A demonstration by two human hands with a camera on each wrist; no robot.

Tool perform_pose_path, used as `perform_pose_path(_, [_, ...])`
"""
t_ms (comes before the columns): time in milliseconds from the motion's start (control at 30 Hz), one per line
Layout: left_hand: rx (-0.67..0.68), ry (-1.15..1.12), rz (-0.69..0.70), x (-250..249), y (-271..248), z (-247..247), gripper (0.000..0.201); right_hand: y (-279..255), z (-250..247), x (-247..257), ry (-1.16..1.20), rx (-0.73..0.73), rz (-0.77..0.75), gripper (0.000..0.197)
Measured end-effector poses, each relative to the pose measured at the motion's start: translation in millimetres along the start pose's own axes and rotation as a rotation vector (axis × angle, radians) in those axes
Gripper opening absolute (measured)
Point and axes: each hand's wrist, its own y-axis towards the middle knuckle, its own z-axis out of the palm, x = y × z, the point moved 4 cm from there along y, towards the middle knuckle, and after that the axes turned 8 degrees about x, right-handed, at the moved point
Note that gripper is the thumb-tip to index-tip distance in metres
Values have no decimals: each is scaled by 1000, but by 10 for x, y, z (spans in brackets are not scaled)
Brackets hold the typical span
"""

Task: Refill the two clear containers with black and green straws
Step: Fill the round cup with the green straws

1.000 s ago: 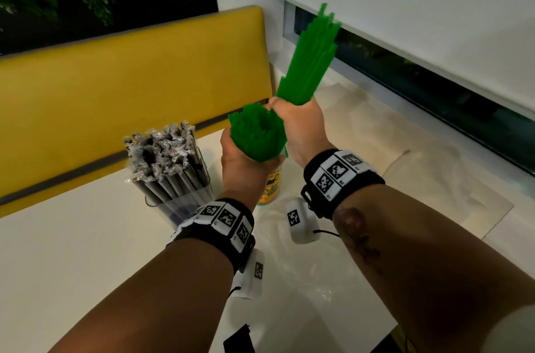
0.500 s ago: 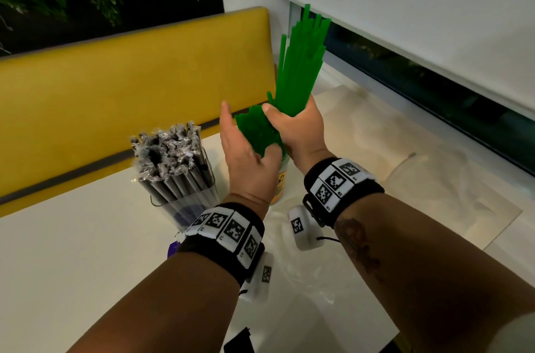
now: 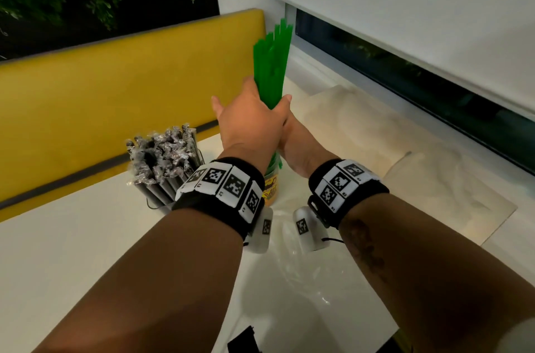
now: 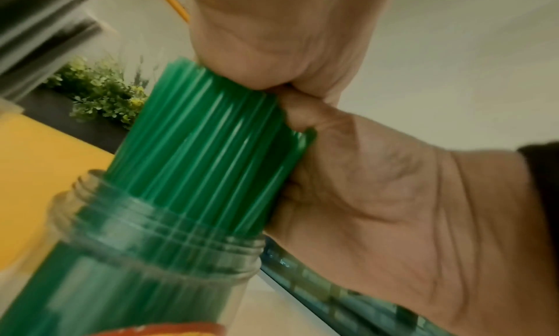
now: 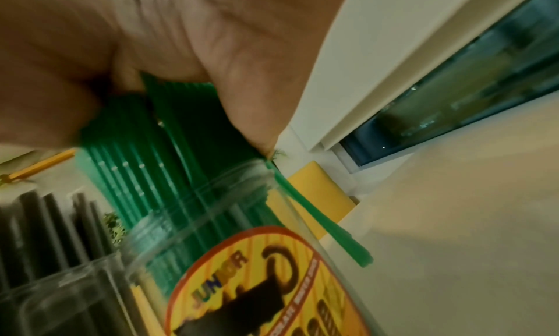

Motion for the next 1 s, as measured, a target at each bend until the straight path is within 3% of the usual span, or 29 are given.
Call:
perform_pose_path(67, [14, 64, 7, -15, -15, -5, 49, -11, -25, -30, -162, 46, 11, 79])
perform_pose_path(133, [20, 60, 8, -33, -46, -3, 59, -24, -54, -77, -177, 57, 39, 89])
perform_pose_path(233, [32, -50, -20, -39, -47, 0, 95, -42, -116, -127, -131, 60, 91, 76])
perform_pose_path(300, [31, -78, -7, -36, -38, 11, 104, -46, -132, -138, -127, 66, 143, 56])
perform_pose_path(467, [6, -209, -46, 24, 39, -11, 85, -88, -223, -120, 121, 109, 192, 41])
perform_pose_path(567, [9, -217, -51, 18, 47, -12, 81, -96, -309, -190, 187, 66, 196, 47])
perform_pose_path(667, [4, -211, -52, -10, 21, -3, 79, -36, -296, -272, -123, 6, 146, 52])
perform_pose_path(933, [-43, -434, -63, 80, 11, -5, 66, -15, -437, -316, -780, -175, 62, 19])
perform_pose_path(1000, [-47, -406, -72, 89, 22, -16, 59, -61, -407, -269, -895, -158, 21, 12])
